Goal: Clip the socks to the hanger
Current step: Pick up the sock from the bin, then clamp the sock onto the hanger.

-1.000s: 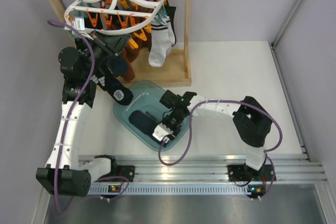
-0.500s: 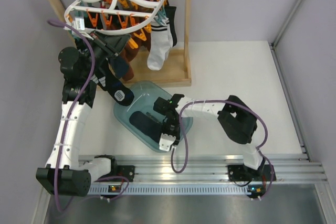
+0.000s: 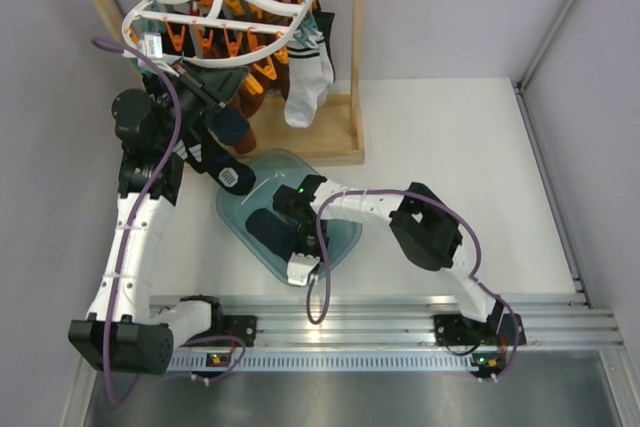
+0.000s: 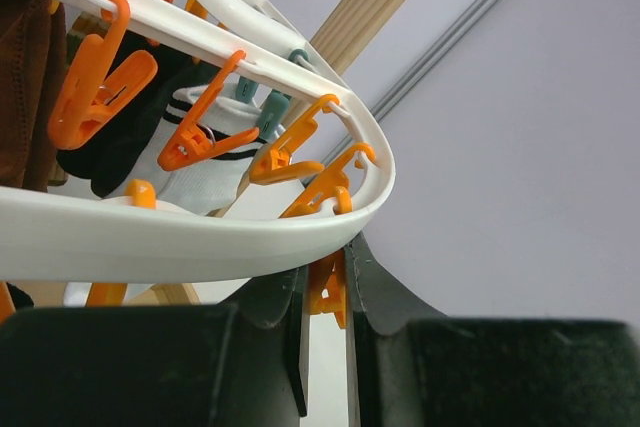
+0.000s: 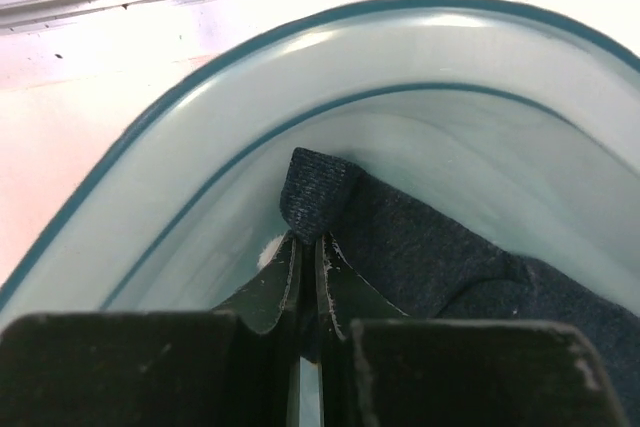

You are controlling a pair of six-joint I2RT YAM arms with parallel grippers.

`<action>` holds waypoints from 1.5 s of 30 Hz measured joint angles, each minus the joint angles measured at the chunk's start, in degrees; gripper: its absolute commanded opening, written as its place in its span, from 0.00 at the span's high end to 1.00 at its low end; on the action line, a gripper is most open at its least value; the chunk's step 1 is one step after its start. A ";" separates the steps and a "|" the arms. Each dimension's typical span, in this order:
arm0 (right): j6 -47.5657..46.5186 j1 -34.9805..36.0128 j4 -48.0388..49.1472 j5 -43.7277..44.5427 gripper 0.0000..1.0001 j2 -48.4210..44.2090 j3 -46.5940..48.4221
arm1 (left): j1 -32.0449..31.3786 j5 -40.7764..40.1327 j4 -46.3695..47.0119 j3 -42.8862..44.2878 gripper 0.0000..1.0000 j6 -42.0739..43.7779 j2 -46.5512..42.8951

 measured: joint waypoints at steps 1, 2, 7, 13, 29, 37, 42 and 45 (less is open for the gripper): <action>0.02 0.00 -0.46 -0.35 1.00 0.07 0.55 | 0.00 0.00 -0.02 0.00 1.00 0.00 0.00; 0.55 -0.02 -1.29 -1.03 1.00 0.33 1.60 | 0.00 0.00 -0.02 0.00 1.00 0.02 0.00; 9.16 -1.25 -2.43 -9.07 1.00 0.26 9.07 | 0.00 0.00 -0.02 0.00 1.00 0.20 0.00; 35.63 -7.23 7.10 -22.64 1.00 -5.99 7.82 | 0.00 0.02 -0.04 0.00 1.00 0.24 0.00; 144.54 -19.30 89.46 -12.02 1.00 -23.67 -18.36 | 0.00 0.07 -0.02 -0.02 1.00 -0.63 -0.13; 156.43 -19.32 95.01 -4.04 1.00 -23.74 -14.47 | 0.00 0.31 -0.02 -0.02 1.00 -0.66 -0.52; 158.33 -19.56 95.97 -1.33 1.00 -23.74 -12.15 | 0.00 0.37 -0.07 -0.02 1.00 -0.59 -0.55; 158.90 -19.56 96.04 -0.61 1.00 -23.74 -10.82 | 0.00 0.48 -0.07 -0.02 1.00 -0.57 -0.55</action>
